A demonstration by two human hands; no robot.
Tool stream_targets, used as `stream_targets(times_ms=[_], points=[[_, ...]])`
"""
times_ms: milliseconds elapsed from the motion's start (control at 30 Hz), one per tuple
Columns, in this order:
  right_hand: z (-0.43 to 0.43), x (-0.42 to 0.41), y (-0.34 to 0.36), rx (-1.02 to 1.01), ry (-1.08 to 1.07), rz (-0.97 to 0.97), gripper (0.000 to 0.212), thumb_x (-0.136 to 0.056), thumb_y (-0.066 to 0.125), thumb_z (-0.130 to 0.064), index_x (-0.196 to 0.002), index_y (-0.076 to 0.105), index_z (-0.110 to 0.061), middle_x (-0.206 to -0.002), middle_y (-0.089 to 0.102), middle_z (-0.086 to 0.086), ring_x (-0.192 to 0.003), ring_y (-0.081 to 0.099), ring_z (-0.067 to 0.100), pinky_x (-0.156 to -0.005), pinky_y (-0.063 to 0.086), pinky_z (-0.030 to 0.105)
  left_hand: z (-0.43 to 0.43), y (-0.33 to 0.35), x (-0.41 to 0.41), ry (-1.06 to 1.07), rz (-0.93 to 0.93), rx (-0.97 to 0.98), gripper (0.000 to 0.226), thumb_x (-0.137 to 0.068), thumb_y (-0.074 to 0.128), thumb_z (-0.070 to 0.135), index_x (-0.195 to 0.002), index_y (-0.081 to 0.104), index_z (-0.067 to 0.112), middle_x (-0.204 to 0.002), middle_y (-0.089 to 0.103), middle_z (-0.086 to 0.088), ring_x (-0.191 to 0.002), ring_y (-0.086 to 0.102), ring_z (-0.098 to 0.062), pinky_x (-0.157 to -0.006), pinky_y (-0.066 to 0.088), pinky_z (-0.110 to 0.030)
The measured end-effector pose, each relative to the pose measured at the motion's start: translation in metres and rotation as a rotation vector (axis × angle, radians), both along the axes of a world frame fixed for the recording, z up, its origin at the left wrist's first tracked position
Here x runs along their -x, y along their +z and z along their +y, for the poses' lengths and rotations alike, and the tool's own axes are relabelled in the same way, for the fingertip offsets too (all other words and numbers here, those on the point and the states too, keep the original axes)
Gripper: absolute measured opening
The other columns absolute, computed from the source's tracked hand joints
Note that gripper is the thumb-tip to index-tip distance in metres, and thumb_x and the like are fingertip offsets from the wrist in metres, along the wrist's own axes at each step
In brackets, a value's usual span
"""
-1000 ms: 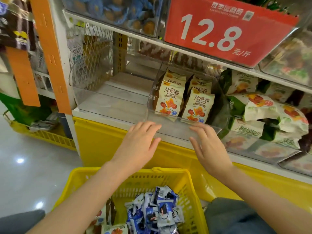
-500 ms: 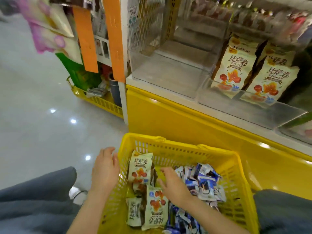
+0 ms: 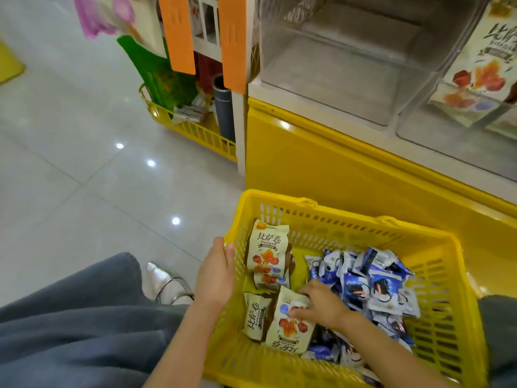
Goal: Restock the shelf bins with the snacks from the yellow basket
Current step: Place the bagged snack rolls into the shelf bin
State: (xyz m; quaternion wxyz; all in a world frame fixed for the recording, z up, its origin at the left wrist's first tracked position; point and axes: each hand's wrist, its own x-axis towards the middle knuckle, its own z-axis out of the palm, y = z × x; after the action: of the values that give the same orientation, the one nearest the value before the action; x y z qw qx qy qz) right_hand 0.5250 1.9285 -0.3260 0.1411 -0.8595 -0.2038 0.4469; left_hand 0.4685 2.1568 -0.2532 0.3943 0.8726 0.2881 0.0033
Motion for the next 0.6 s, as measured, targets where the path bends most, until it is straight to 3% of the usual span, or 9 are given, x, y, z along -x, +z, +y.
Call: stream_targets(times_ms=[133,233,300,367,467,533,600], points=[[0.004,0.012,0.008,-0.082,-0.094,0.017,0.062,-0.073,0.071,-0.054,-0.120,0.048,-0.021,-0.110,0.055,-0.003,-0.092,0.054,0.012,-0.067,0.041,0.020,-0.001,-0.001,0.000,-0.009,-0.014,-0.017,0.021,-0.098,0.027,0.040,-0.094,0.039,0.023,-0.072,0.051,0.008,-0.062,0.049,-0.004,-0.048,0.028,-0.021],[0.005,0.013,0.020,-0.076,-0.048,-0.061,0.060,-0.071,0.071,-0.057,-0.115,0.049,-0.023,-0.105,0.061,-0.003,-0.089,0.057,0.014,-0.056,0.033,0.017,0.000,0.000,0.000,-0.015,-0.003,0.013,0.022,-0.099,0.028,0.038,-0.098,0.041,0.021,-0.076,0.053,0.006,-0.068,0.054,-0.012,-0.052,0.035,-0.024],[0.005,0.006,0.035,-0.104,-0.057,-0.105,0.058,-0.070,0.071,-0.058,-0.112,0.049,-0.025,-0.104,0.063,-0.004,-0.089,0.059,0.013,-0.056,0.033,0.016,0.000,0.004,0.000,0.006,-0.007,0.036,0.023,-0.099,0.032,0.033,-0.109,0.046,0.016,-0.094,0.056,0.000,-0.088,0.056,-0.019,-0.068,0.043,-0.029],[0.004,-0.005,0.058,-0.151,-0.085,-0.155,0.059,-0.070,0.068,-0.061,-0.115,0.049,-0.028,-0.104,0.064,-0.007,-0.087,0.060,0.009,-0.060,0.038,0.017,-0.004,0.012,-0.001,0.037,-0.082,-0.084,0.029,-0.098,0.040,0.023,-0.124,0.045,0.011,-0.114,0.049,-0.005,-0.108,0.047,-0.018,-0.090,0.038,-0.030],[0.004,-0.023,0.098,-0.222,-0.113,-0.242,0.066,-0.071,0.063,-0.064,-0.125,0.048,-0.029,-0.108,0.067,-0.005,-0.088,0.063,0.011,-0.073,0.049,0.027,-0.016,0.031,-0.006,-0.043,-0.251,-0.169,0.032,-0.094,0.046,0.017,-0.126,0.046,0.013,-0.119,0.045,0.000,-0.111,0.035,-0.008,-0.098,0.030,-0.025],[0.006,-0.035,0.123,-0.248,-0.083,-0.331,0.066,-0.071,0.060,-0.066,-0.126,0.049,-0.029,-0.103,0.069,-0.005,-0.082,0.064,0.009,-0.068,0.049,0.024,-0.023,0.039,-0.010,-0.197,-0.224,0.032,0.039,-0.093,0.050,0.029,-0.130,0.045,0.019,-0.125,0.043,0.006,-0.118,0.034,-0.005,-0.103,0.030,-0.026],[0.011,-0.043,0.143,-0.262,-0.010,-0.427,0.061,-0.074,0.059,-0.063,-0.123,0.052,-0.027,-0.096,0.070,-0.008,-0.074,0.063,0.005,-0.057,0.043,0.016,-0.028,0.049,-0.013,-0.316,-0.075,0.425,0.062,-0.081,0.059,0.048,-0.135,0.037,0.026,-0.131,0.042,0.012,-0.122,0.037,-0.002,-0.102,0.036,-0.022]])
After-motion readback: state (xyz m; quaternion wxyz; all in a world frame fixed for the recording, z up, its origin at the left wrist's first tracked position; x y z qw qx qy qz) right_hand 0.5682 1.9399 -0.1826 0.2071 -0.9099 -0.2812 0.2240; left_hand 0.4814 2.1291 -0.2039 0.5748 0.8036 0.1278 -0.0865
